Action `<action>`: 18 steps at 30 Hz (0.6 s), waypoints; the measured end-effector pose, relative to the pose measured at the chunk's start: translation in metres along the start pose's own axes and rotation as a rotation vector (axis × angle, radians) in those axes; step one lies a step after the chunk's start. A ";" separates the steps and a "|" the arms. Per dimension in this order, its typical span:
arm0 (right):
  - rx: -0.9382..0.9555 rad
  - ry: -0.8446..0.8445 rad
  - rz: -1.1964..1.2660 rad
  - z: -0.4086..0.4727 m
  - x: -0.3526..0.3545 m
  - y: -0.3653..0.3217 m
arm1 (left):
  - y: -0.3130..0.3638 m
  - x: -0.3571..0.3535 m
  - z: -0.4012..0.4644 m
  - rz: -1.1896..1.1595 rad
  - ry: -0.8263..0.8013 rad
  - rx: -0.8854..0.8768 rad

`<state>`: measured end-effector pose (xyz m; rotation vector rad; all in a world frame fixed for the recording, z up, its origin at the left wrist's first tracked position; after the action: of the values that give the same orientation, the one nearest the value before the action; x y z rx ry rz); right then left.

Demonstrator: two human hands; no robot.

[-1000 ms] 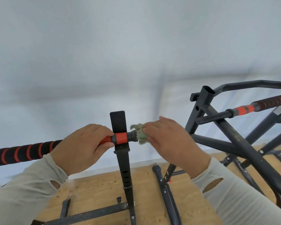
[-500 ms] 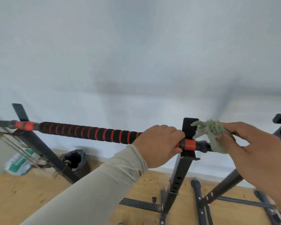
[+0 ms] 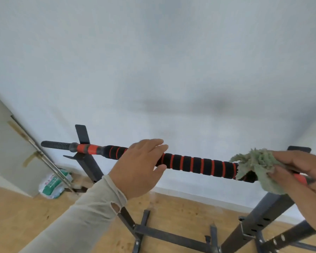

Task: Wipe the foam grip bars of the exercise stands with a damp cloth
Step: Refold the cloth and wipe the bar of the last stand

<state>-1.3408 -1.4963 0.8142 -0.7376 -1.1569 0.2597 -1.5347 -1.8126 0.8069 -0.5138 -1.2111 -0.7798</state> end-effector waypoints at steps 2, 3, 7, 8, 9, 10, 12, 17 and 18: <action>-0.065 0.018 0.033 0.005 -0.018 -0.010 | -0.006 -0.005 -0.003 0.051 -0.014 -0.043; -0.081 0.059 0.016 0.007 -0.023 -0.021 | -0.007 -0.009 -0.003 0.057 -0.011 -0.070; -0.091 0.120 0.092 0.012 -0.037 -0.047 | -0.013 -0.024 0.000 0.016 0.064 -0.166; -0.076 0.140 0.090 0.013 -0.040 -0.060 | -0.017 -0.027 -0.001 0.013 0.088 -0.180; -0.085 0.135 0.069 0.013 -0.042 -0.072 | -0.020 -0.029 -0.002 0.023 0.113 -0.197; -0.077 0.132 0.046 0.014 -0.043 -0.082 | -0.022 -0.032 -0.003 0.033 0.147 -0.221; -0.096 0.127 0.038 0.015 -0.045 -0.095 | -0.024 -0.036 -0.006 0.066 0.234 -0.276; 0.029 0.167 -0.232 0.019 -0.058 -0.098 | -0.018 -0.050 -0.009 0.145 0.436 -0.329; 0.068 0.137 -0.343 0.018 -0.064 -0.098 | -0.017 -0.052 -0.011 0.145 0.462 -0.328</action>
<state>-1.4007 -1.5963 0.8340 -0.4796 -1.1172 -0.0393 -1.5487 -1.8181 0.7532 -0.6391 -0.6146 -0.9172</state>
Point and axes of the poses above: each hand's wrist, its own z-axis towards the middle knuckle, its own x-axis out of the back of the hand, y = z × x, the point moved 2 cm from there along z, towards the middle knuckle, and after that the axes turned 2 degrees about y, right-handed, at the moved point
